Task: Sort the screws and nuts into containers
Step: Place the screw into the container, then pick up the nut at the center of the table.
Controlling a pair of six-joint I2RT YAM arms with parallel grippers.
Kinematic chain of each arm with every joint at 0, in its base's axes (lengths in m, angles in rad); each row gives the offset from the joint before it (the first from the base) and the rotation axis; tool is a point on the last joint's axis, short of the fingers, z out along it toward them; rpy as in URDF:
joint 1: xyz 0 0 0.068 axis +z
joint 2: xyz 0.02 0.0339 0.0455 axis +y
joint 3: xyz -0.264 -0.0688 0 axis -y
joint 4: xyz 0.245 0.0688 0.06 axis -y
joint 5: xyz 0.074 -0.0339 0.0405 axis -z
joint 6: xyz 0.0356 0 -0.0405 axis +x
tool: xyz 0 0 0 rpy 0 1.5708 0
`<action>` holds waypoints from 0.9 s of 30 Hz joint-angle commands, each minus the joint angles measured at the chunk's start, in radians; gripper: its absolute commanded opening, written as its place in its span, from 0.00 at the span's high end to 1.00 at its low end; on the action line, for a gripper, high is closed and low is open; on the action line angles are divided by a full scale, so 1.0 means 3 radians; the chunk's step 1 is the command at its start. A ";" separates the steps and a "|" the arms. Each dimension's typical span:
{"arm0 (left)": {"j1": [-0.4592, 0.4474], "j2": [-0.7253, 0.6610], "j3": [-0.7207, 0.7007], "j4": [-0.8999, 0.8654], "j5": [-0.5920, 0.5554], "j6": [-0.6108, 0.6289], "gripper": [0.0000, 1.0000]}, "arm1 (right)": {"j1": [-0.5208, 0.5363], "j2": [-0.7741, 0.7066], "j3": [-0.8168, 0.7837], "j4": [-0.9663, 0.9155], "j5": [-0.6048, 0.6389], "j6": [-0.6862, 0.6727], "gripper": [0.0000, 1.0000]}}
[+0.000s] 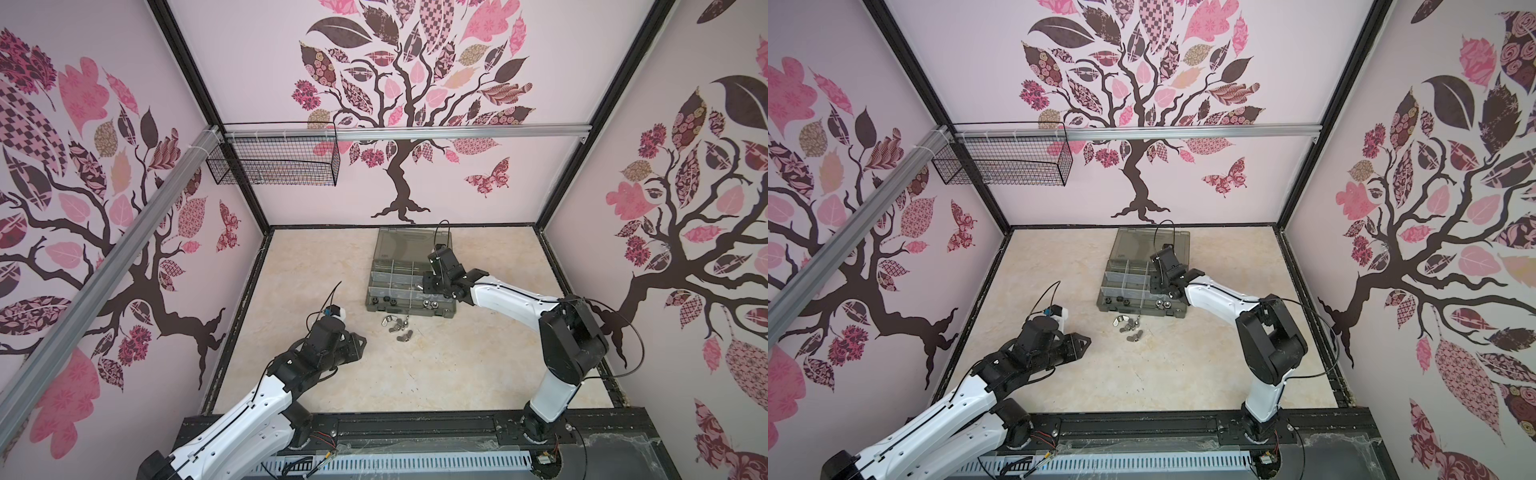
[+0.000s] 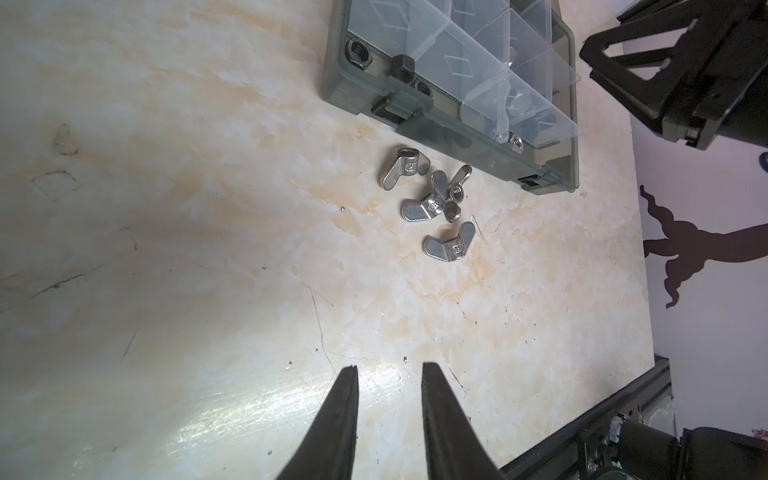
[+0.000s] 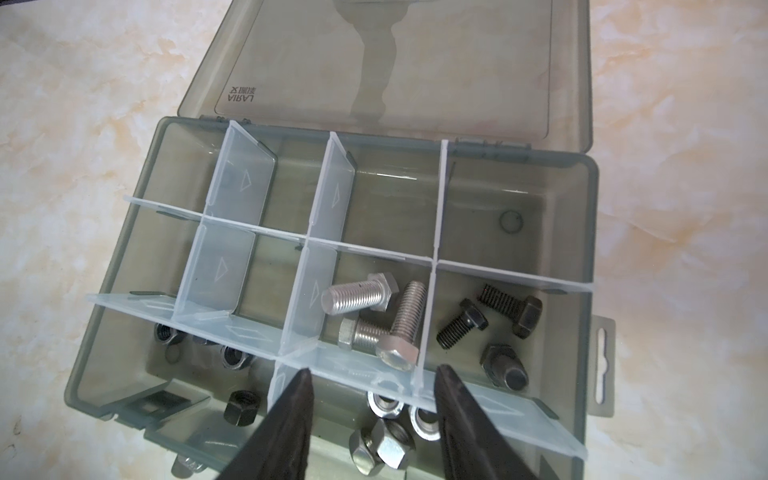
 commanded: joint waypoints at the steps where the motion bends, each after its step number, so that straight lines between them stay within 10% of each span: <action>1: -0.0016 -0.0026 -0.0105 0.0026 -0.0021 -0.0016 0.70 | -0.0002 -0.0340 -0.0109 -0.0076 0.0011 -0.0004 0.47; 27: -0.0017 0.0416 0.0070 0.0148 -0.0032 0.0227 0.68 | -0.0002 -0.1794 -0.1777 -0.0238 -0.0361 0.0269 0.44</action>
